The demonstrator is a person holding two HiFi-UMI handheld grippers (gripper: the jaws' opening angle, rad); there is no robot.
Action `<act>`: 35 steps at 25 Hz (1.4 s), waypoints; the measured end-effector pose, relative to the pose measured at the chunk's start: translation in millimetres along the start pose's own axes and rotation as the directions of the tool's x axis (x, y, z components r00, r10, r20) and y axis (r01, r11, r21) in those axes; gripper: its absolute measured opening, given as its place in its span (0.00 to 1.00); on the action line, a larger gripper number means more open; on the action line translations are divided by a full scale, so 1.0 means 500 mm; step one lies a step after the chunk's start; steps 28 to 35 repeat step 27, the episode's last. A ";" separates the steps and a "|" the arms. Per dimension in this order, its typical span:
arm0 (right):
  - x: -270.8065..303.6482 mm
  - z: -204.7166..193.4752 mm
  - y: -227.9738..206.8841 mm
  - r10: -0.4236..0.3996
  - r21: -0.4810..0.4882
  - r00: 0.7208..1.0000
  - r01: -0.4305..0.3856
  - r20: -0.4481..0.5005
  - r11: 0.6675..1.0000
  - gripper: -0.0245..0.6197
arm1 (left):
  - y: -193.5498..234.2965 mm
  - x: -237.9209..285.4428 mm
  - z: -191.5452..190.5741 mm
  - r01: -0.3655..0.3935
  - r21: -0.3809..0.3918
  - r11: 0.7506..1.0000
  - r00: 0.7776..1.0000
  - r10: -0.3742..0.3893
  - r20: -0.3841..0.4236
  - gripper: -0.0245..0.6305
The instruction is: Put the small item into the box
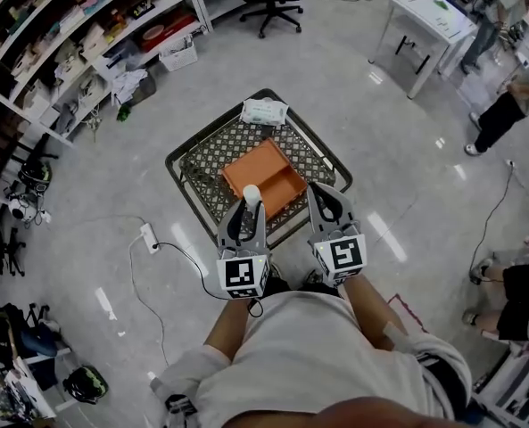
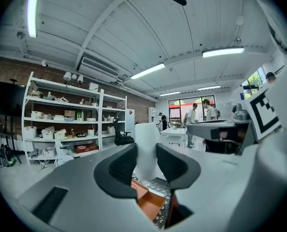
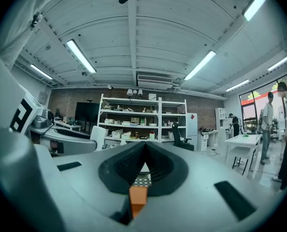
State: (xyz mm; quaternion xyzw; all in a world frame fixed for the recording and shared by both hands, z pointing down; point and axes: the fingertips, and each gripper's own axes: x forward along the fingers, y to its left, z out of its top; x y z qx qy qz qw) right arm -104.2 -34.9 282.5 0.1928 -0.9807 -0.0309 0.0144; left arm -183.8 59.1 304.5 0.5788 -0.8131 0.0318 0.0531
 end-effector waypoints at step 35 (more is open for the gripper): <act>-0.016 0.003 -0.013 -0.058 -0.025 0.998 0.059 0.021 0.998 0.04 | -0.012 0.004 0.025 0.046 0.008 0.999 0.996 -0.047 0.072 0.25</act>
